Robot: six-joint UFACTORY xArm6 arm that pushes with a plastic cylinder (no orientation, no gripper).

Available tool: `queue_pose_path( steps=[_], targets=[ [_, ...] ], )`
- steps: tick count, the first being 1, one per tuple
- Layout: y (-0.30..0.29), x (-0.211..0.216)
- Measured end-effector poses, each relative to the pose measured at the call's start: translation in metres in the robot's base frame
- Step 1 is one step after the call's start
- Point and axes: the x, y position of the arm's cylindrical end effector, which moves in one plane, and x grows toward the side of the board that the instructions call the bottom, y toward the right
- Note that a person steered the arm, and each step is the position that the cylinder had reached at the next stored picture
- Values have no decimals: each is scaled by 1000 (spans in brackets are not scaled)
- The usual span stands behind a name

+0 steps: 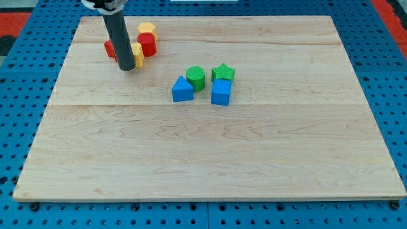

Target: Move green blocks towards bottom left

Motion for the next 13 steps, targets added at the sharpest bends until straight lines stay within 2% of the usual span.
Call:
queue_pose_path(
  steps=[7,9,10,11,13],
  targets=[
    [21,1],
    [104,4],
    [106,3],
    [151,-6],
    [188,-32]
  ],
)
